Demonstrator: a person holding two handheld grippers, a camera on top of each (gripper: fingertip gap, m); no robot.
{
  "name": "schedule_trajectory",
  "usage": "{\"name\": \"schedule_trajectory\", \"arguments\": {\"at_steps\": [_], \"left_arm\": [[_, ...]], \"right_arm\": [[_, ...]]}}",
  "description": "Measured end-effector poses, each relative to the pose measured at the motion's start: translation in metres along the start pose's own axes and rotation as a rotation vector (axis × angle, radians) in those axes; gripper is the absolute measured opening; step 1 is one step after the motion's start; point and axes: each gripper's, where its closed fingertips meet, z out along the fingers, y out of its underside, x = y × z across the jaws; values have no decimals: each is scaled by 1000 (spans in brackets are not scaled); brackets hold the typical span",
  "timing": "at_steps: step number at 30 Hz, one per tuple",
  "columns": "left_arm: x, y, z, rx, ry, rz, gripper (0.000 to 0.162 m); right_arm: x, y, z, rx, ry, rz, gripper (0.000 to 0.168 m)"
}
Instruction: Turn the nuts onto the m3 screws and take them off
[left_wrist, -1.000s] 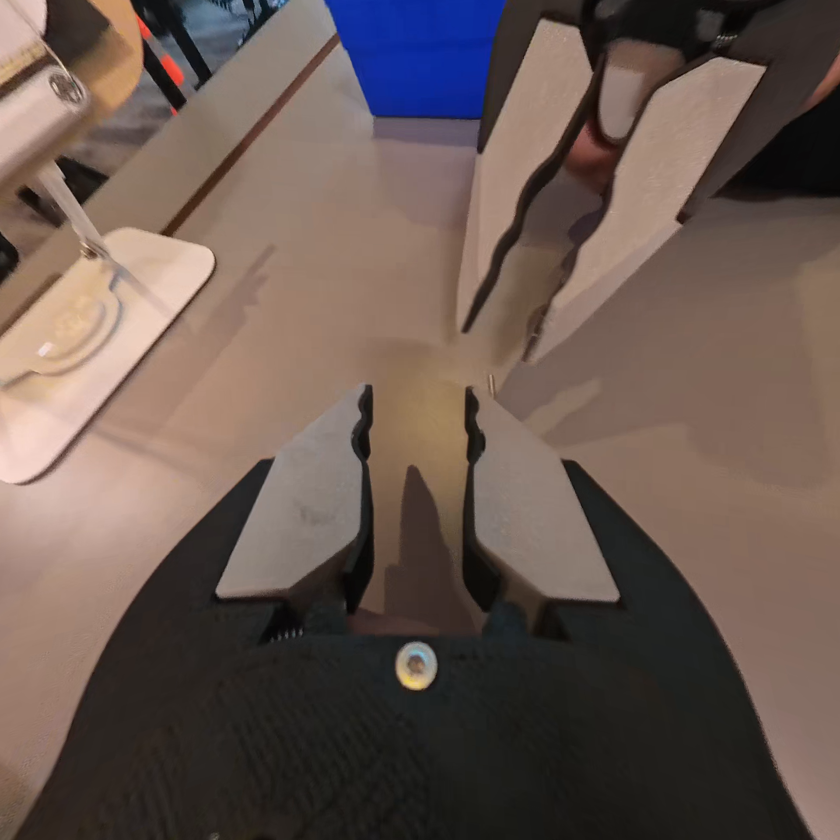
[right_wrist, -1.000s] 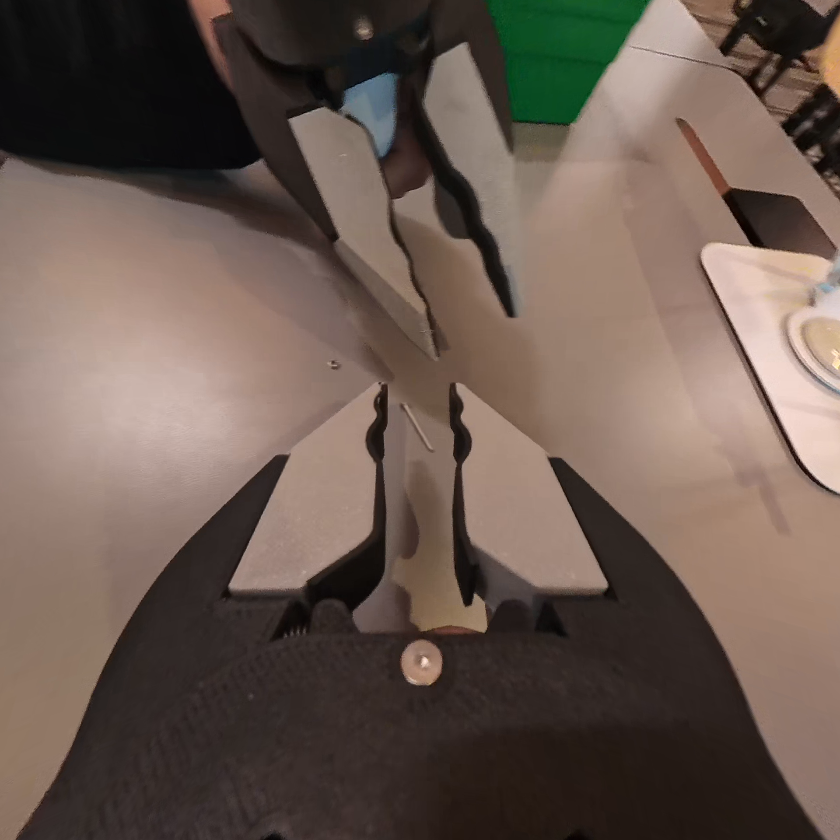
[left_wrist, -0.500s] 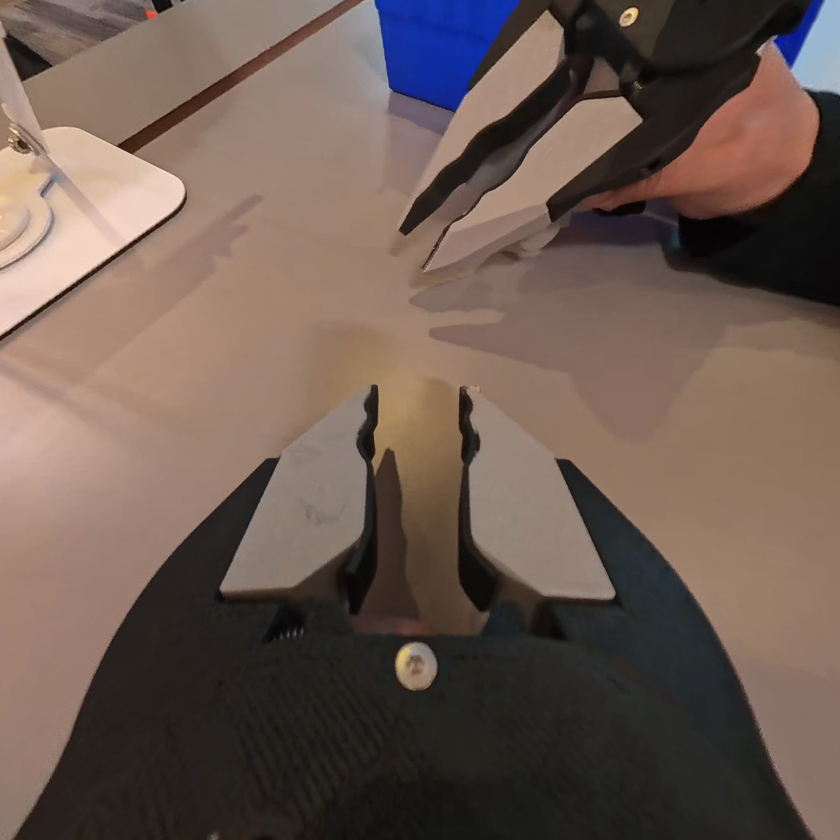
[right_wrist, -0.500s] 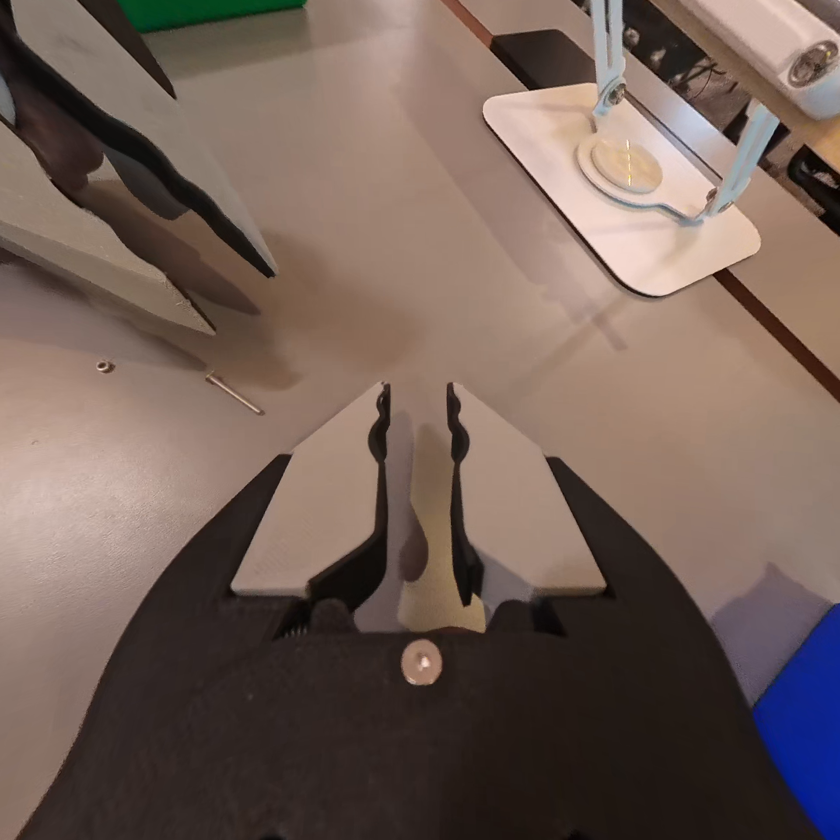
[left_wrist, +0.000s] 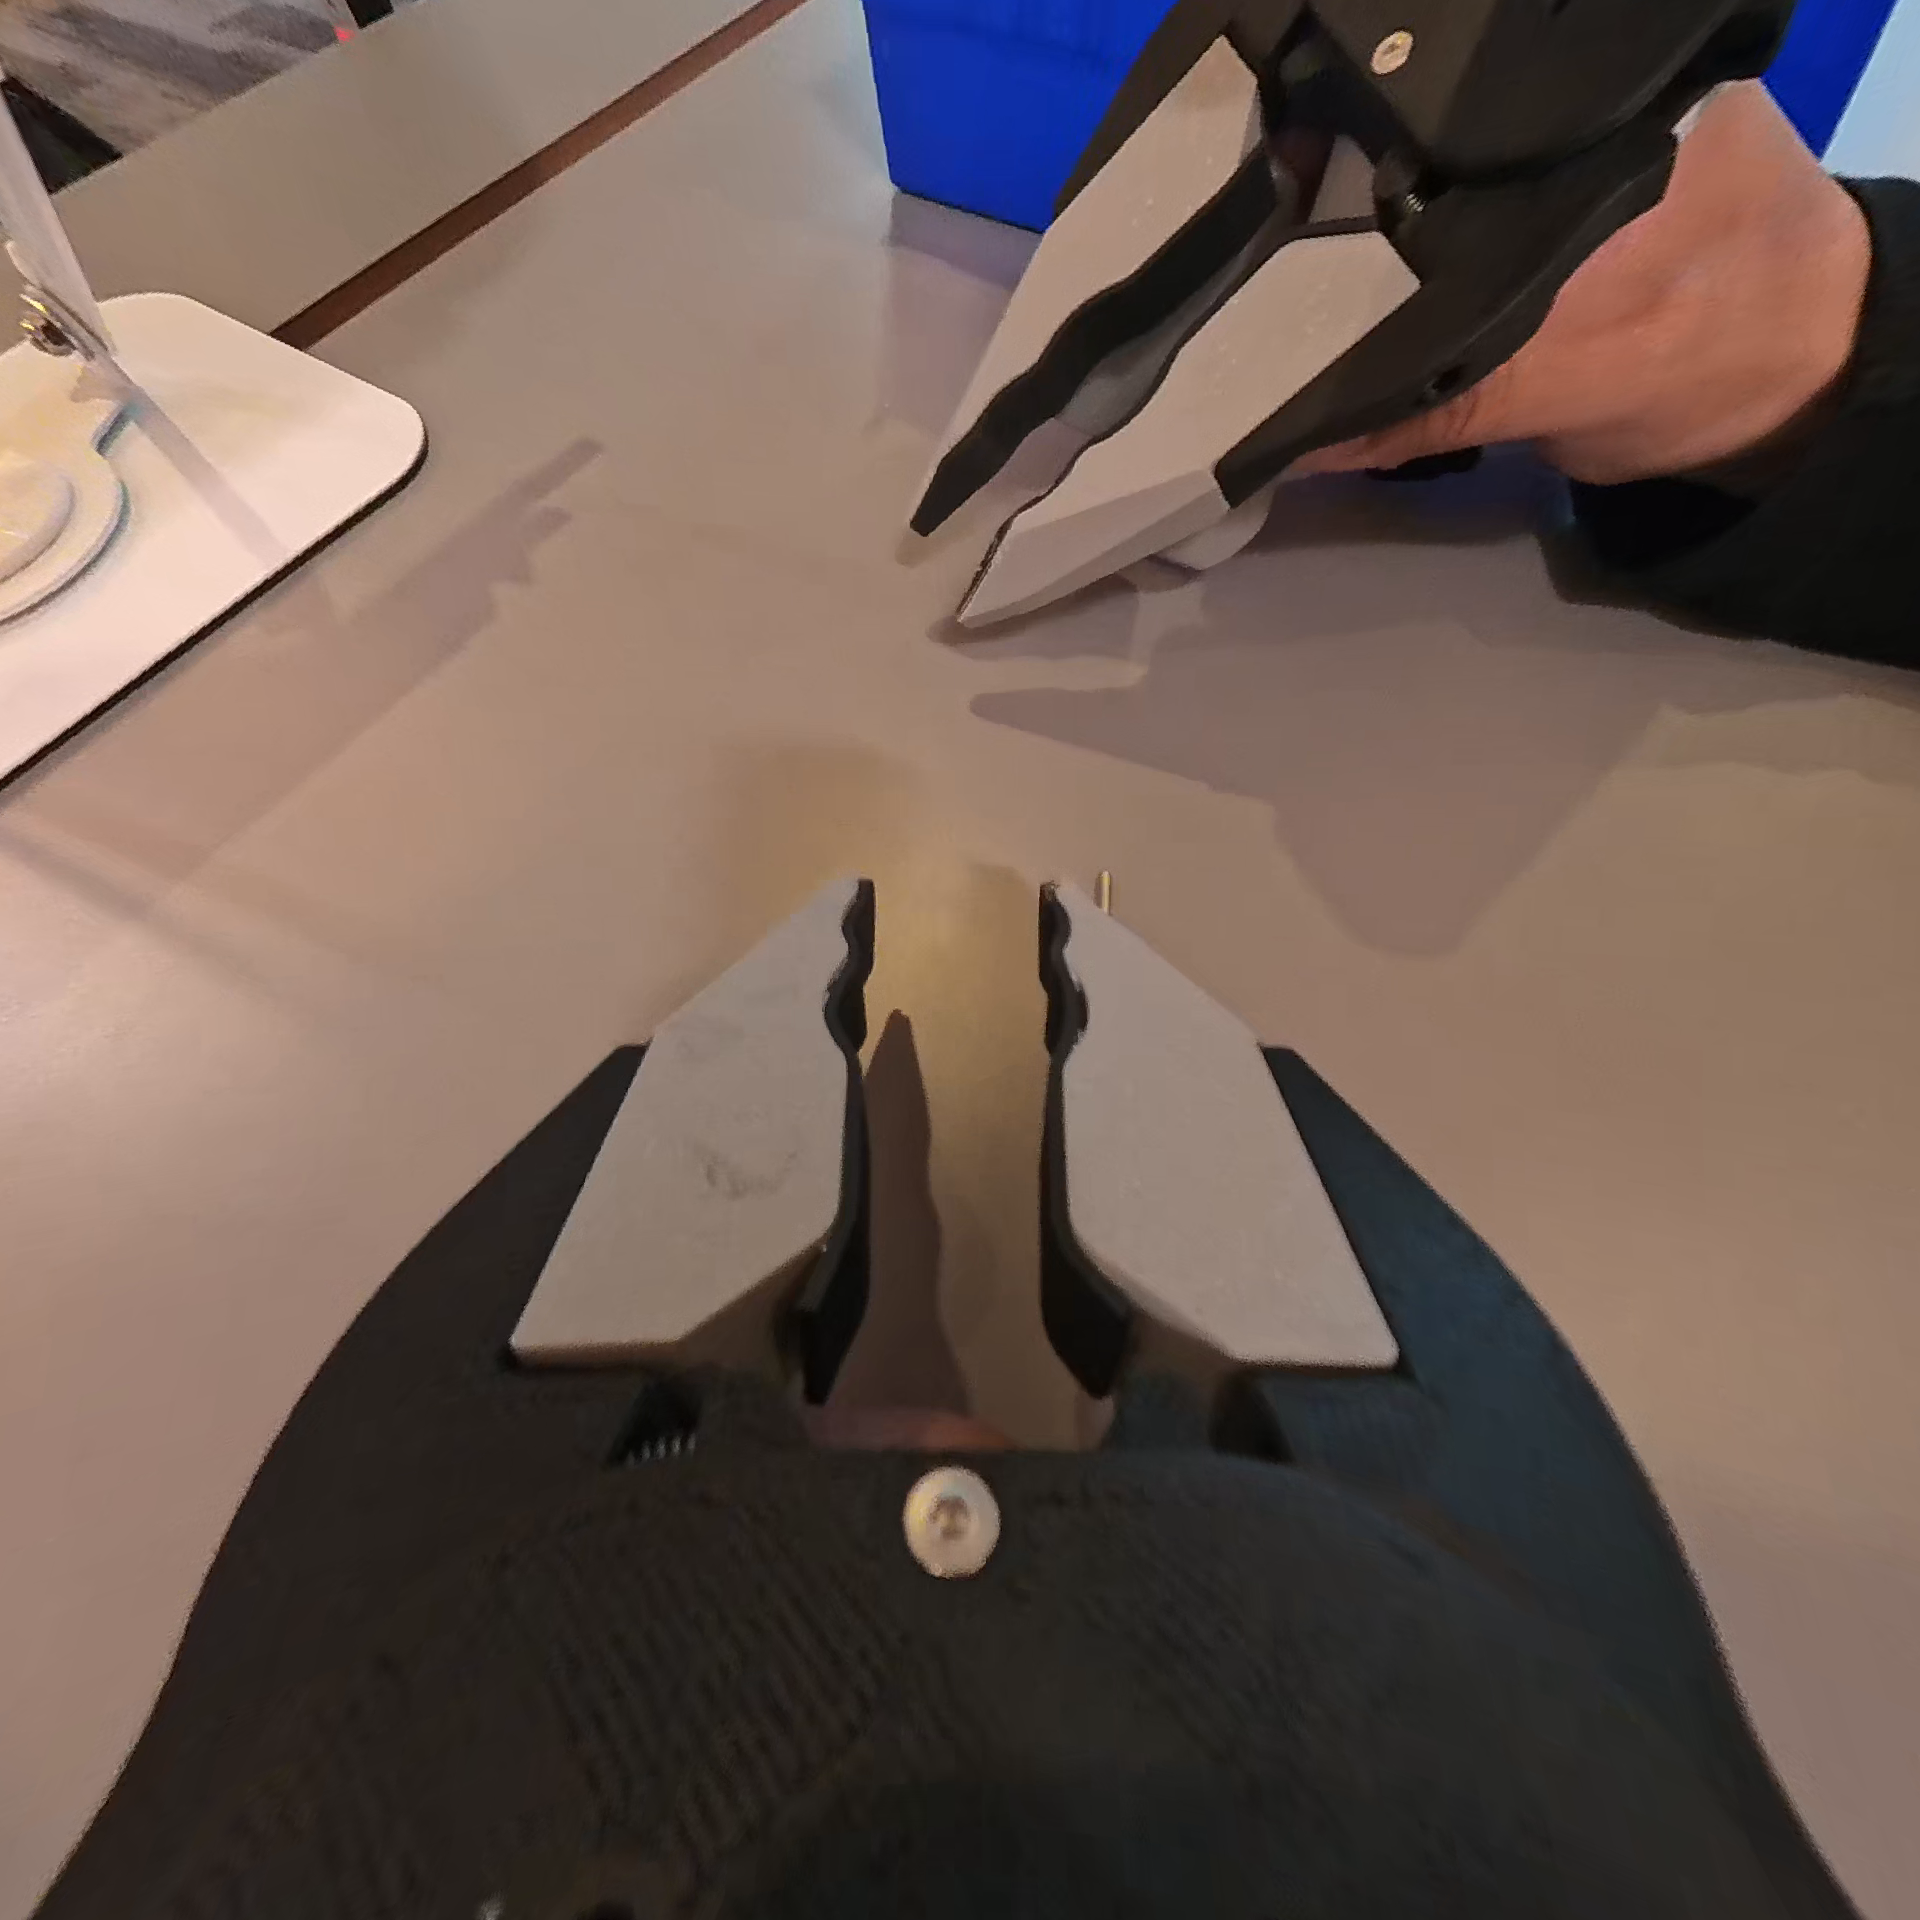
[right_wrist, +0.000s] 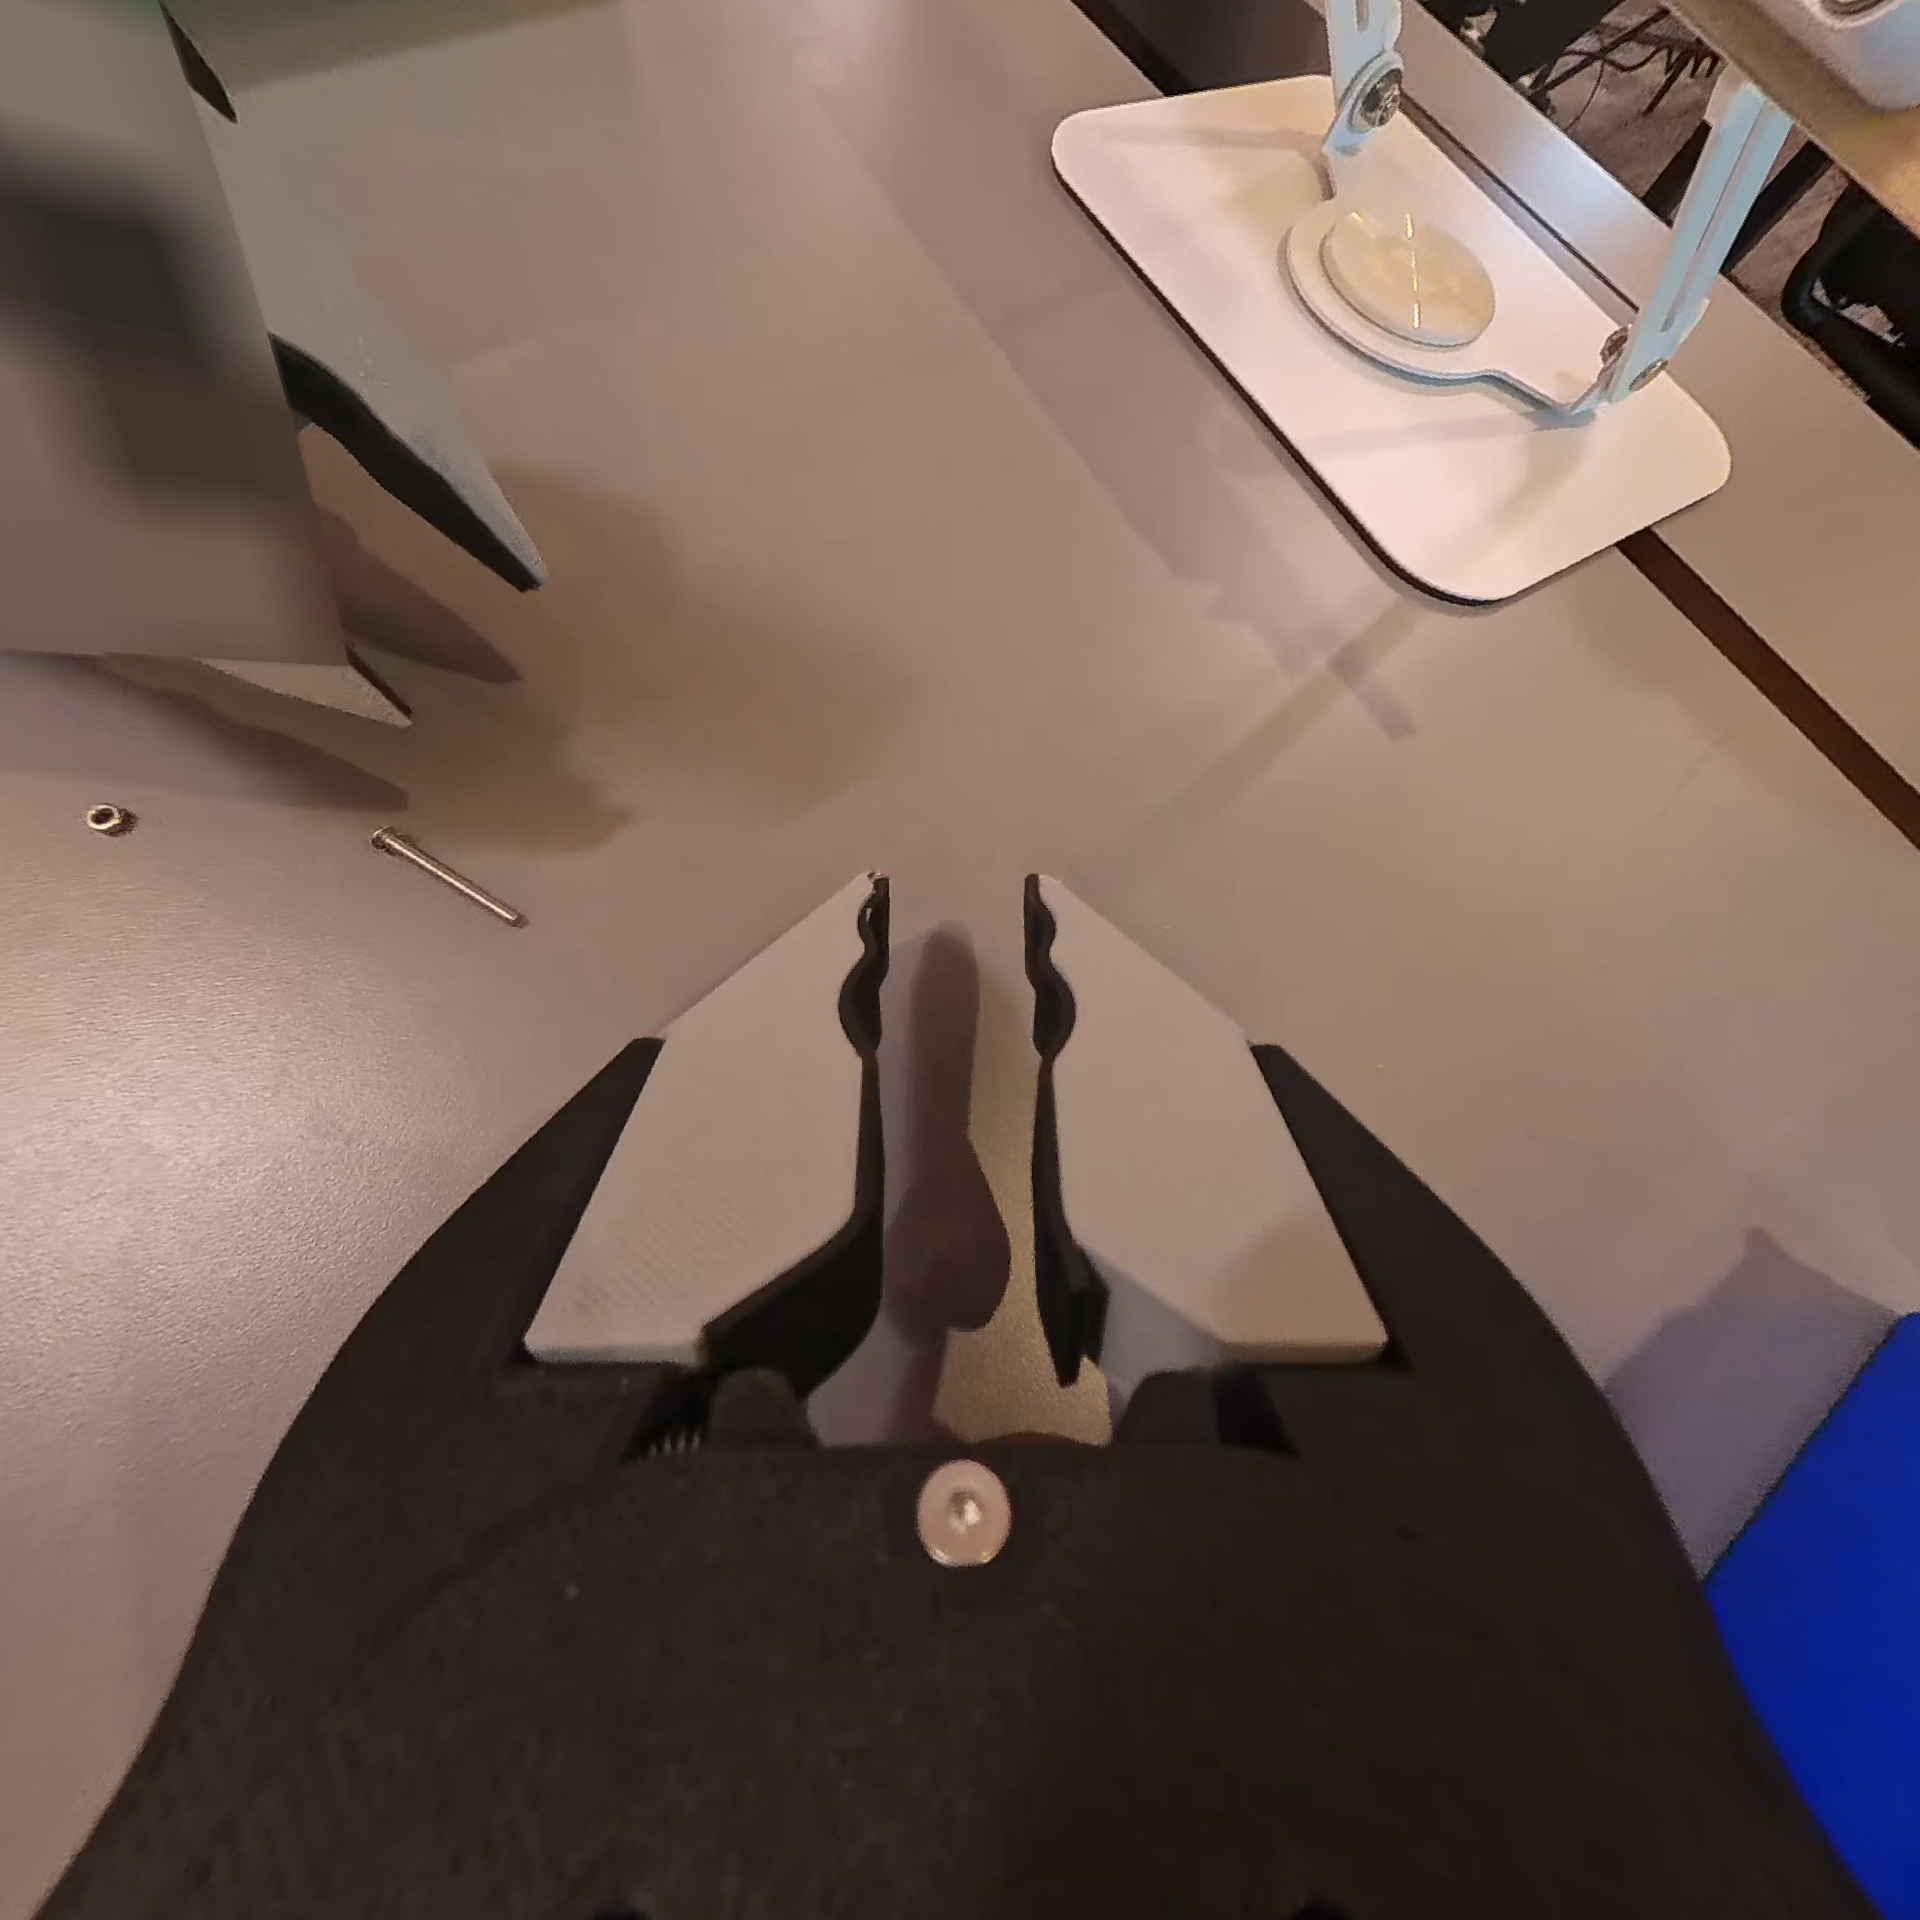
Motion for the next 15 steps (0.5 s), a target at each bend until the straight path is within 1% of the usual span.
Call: {"name": "schedule_trajectory", "arguments": {"at_steps": [5,10,12,15], "left_arm": [[9,6,-6,-33,93,24,30],[26,35,-22,-161,250,92,35],[17,40,-26,-172,229,68,35],[2,39,-35,-156,205,-3,35]], "right_arm": [[-1,0,1,-2,-6,-7,23],[-1,0,0,1,-6,-8,23],[-1,-1,-1,5,-3,-9,23],[-1,-2,-1,6,-1,-10,23]]}}
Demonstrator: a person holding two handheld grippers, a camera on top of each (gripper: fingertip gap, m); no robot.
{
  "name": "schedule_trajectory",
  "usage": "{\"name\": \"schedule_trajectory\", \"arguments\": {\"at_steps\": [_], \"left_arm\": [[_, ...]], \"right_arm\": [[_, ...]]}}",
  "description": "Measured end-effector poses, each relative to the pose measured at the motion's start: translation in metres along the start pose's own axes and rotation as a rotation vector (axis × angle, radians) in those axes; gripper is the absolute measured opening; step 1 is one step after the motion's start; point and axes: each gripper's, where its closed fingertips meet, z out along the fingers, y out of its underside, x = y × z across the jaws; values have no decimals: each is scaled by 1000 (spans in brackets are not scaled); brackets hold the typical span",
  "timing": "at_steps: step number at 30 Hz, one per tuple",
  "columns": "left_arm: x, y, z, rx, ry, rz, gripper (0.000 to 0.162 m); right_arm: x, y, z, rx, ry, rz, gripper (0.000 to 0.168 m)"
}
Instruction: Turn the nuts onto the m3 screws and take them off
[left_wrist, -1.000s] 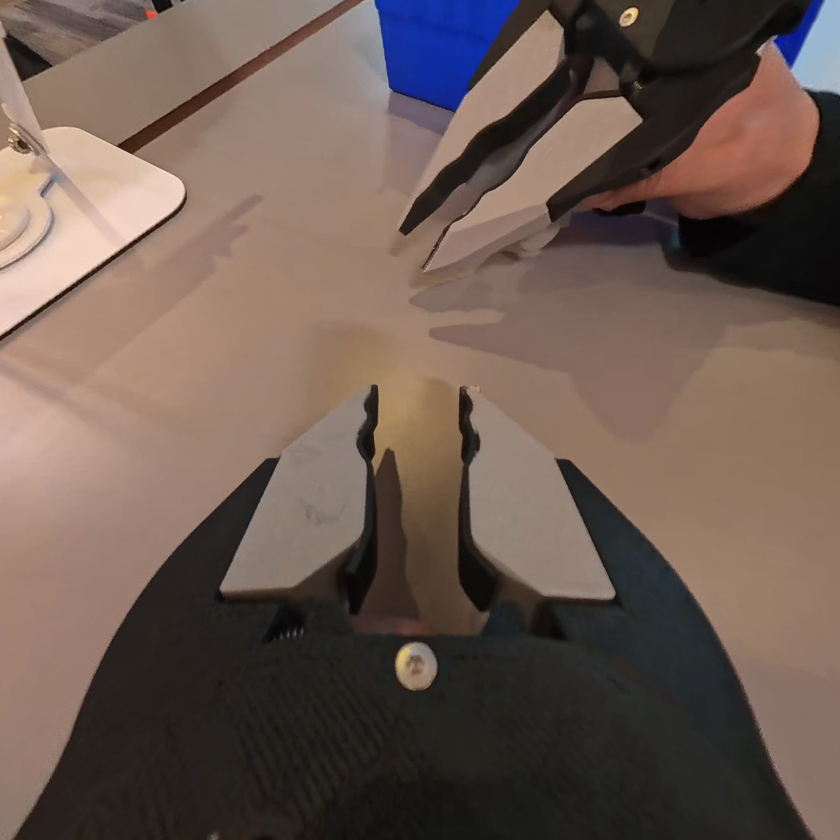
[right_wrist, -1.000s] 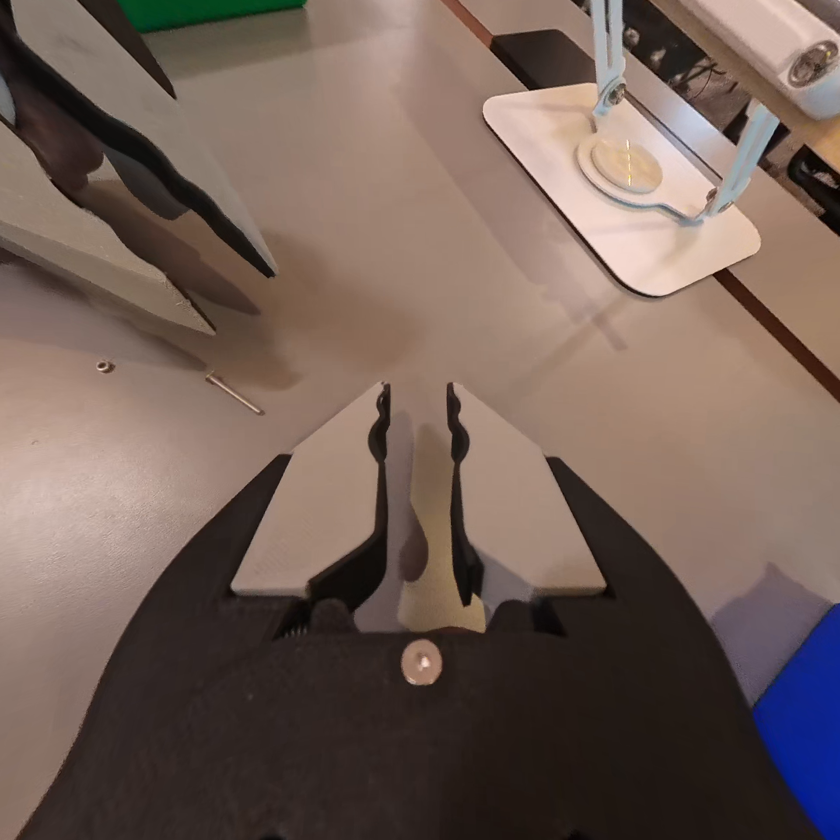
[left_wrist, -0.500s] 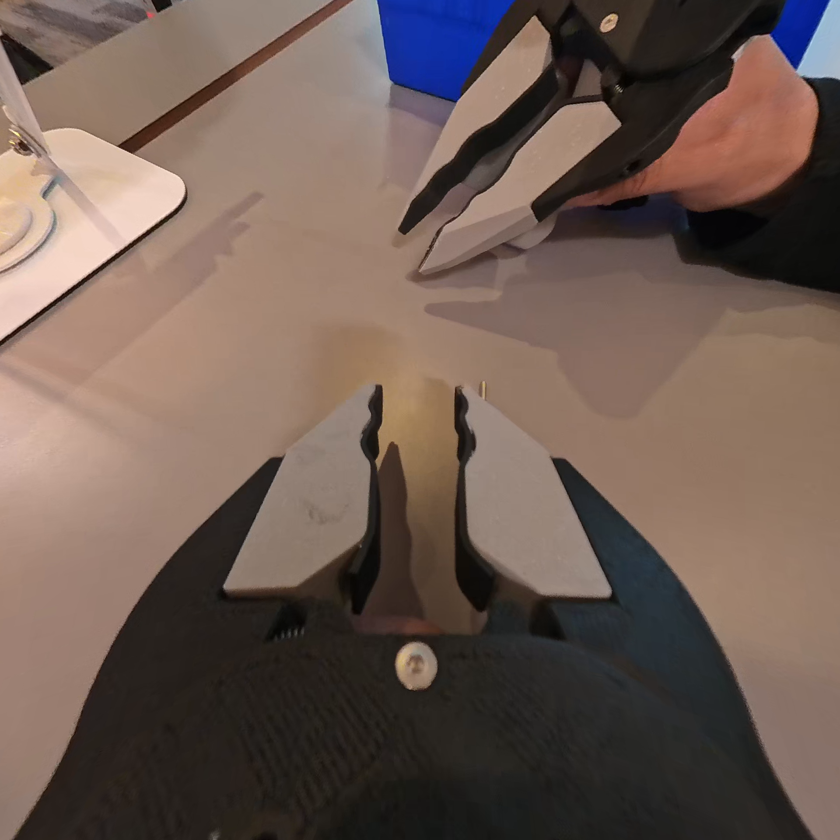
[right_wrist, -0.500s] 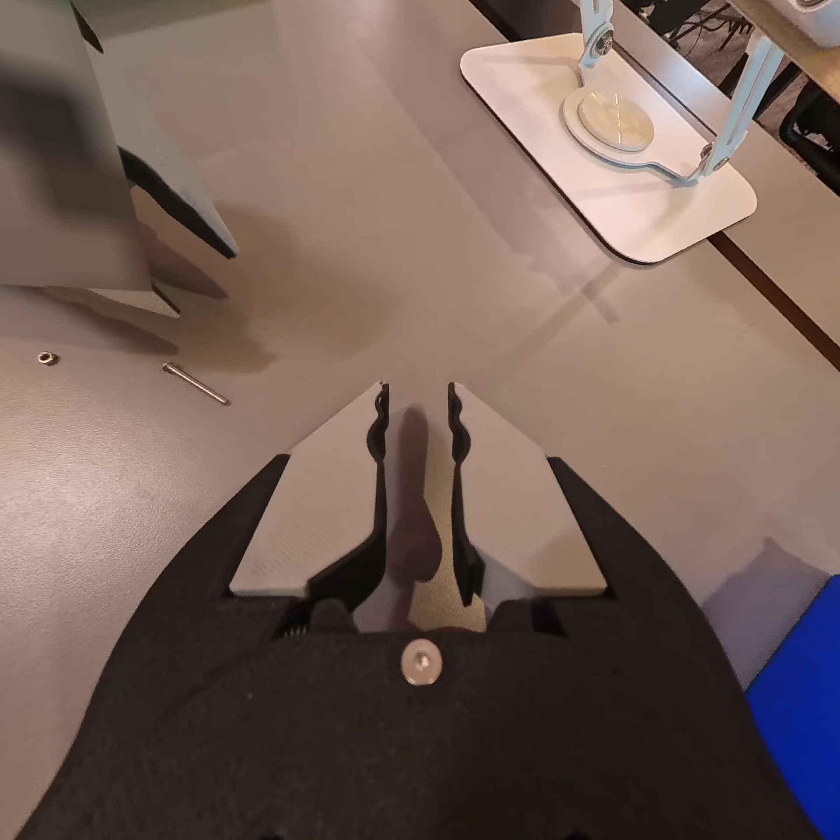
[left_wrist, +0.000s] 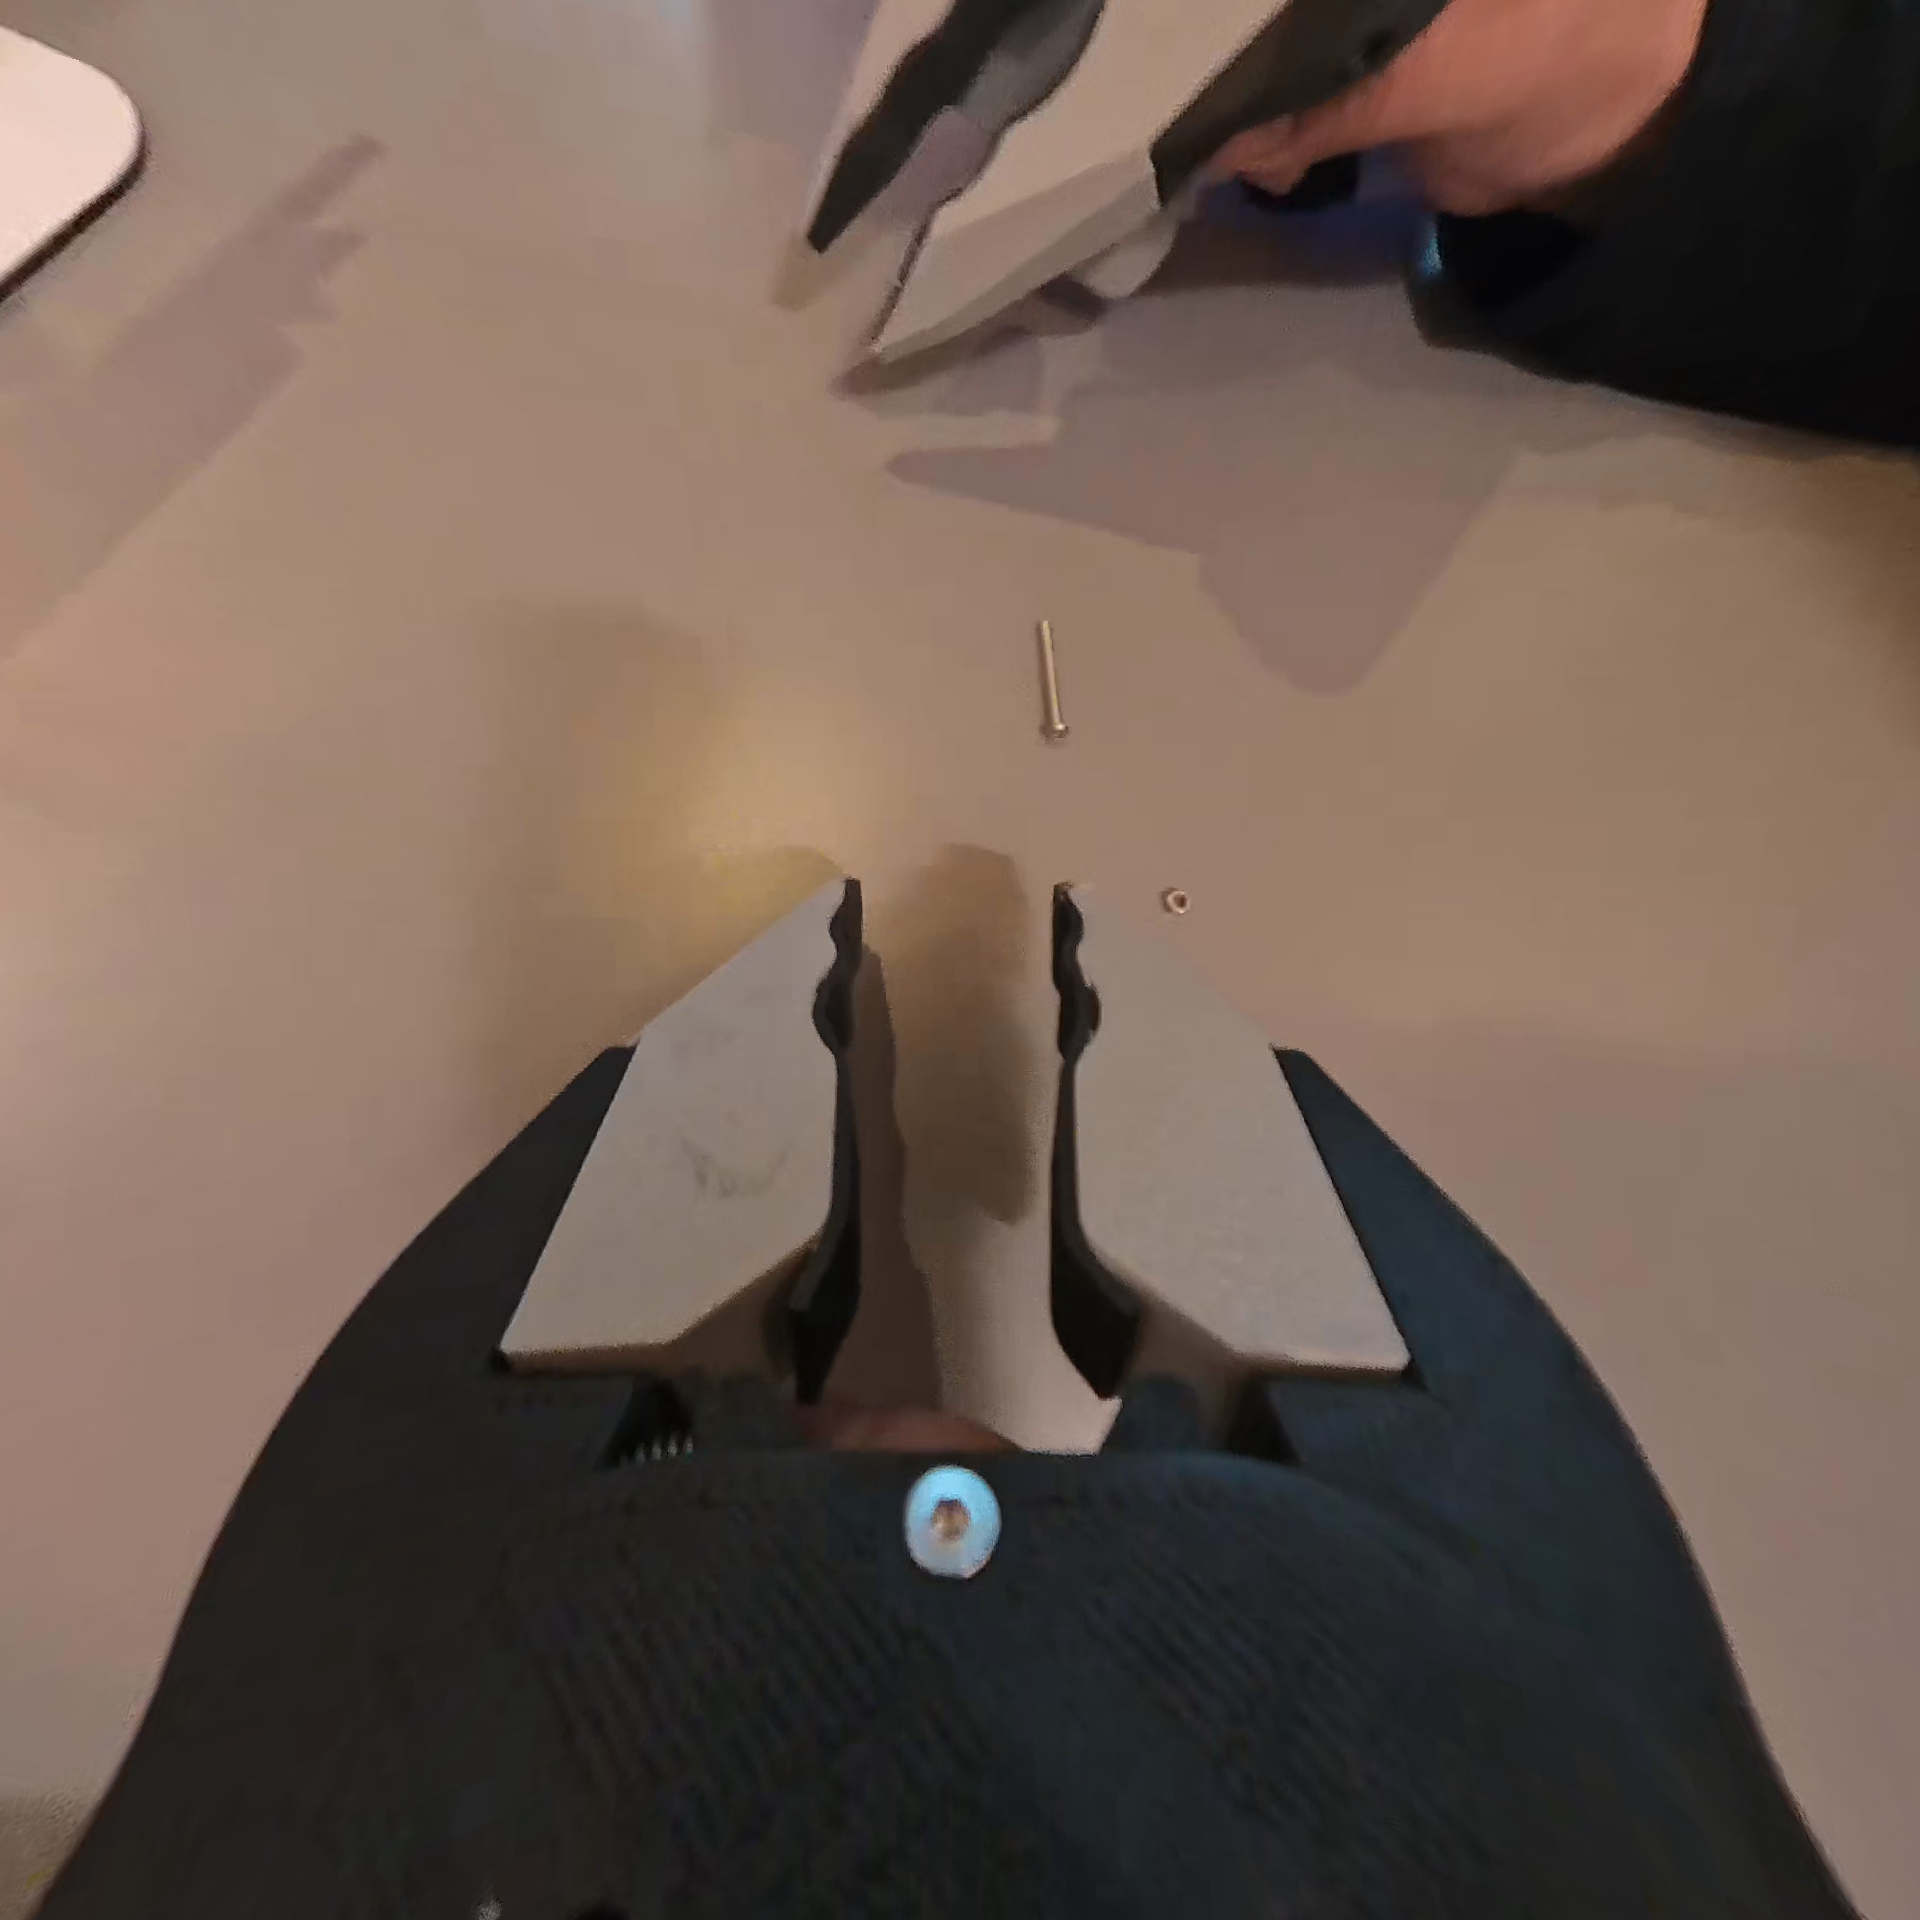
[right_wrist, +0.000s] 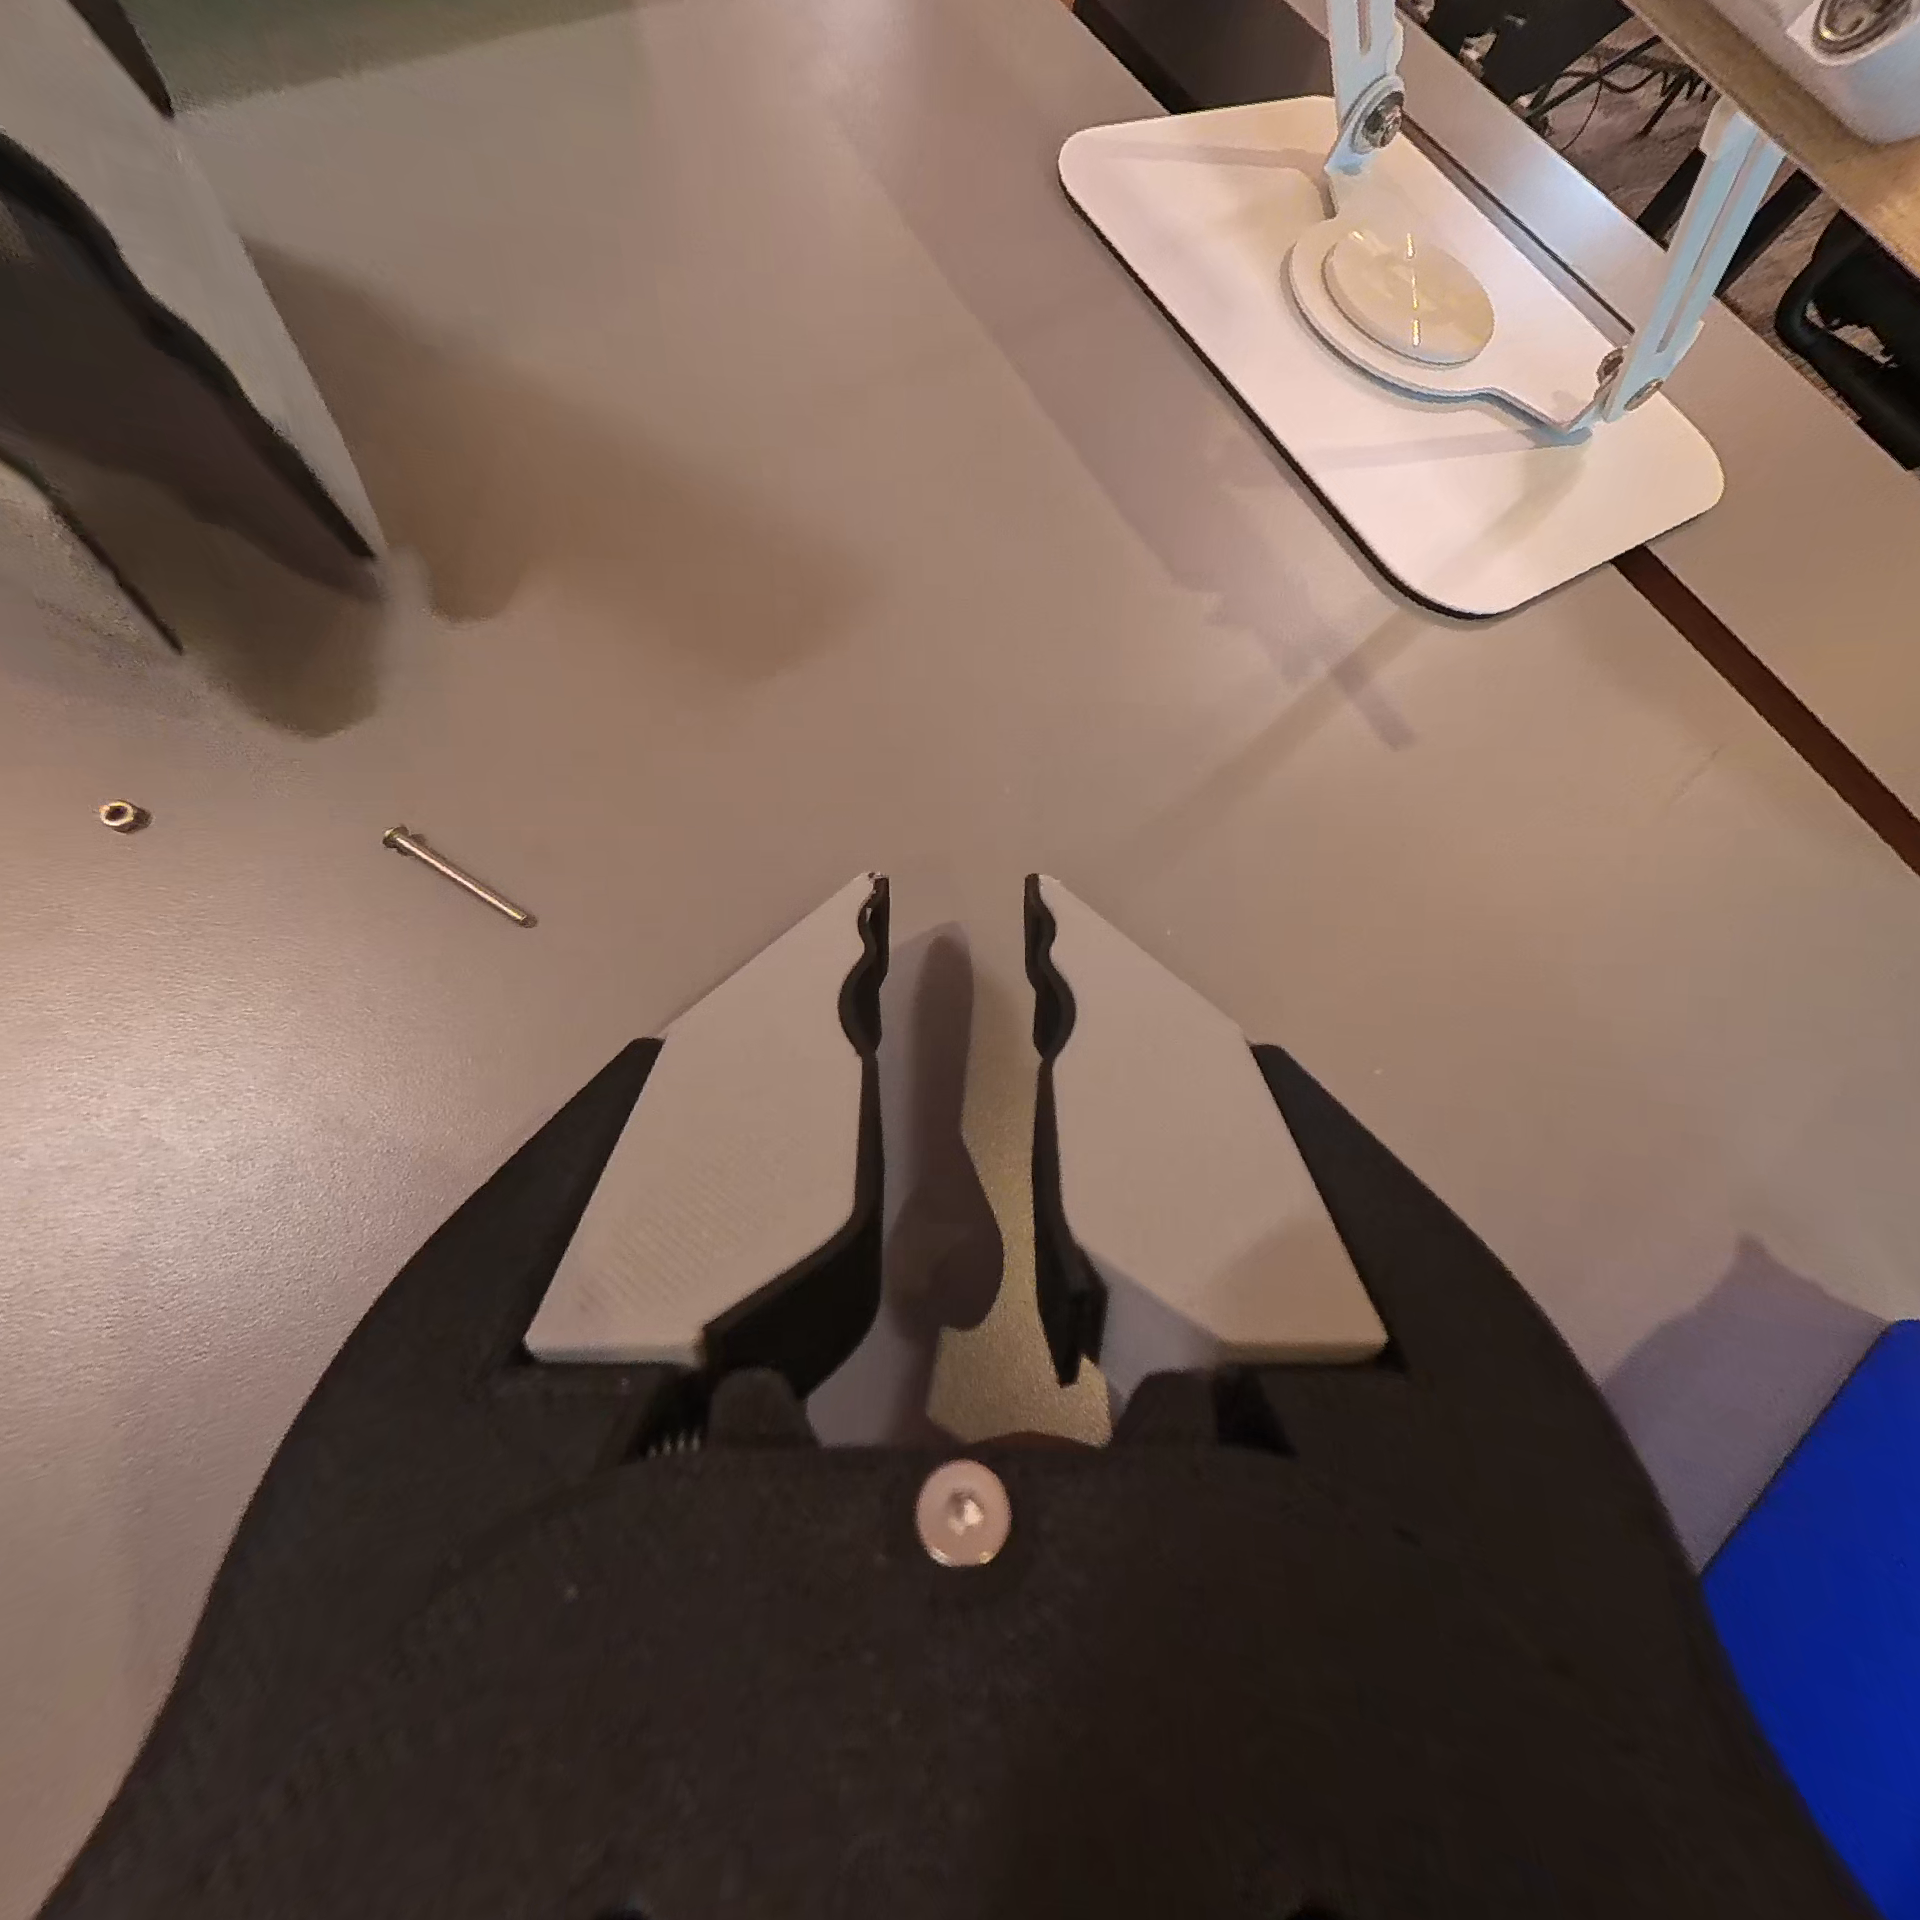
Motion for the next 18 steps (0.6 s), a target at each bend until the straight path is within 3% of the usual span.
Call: {"name": "schedule_trajectory", "arguments": {"at_steps": [10,18], "left_arm": [[-25,19,-39,57,-13,-96,35],[-26,-10,-27,138,-85,-127,36]], "right_arm": [[-1,1,1,-6,-5,1,23],[0,-3,-2,9,5,1,23]]}}
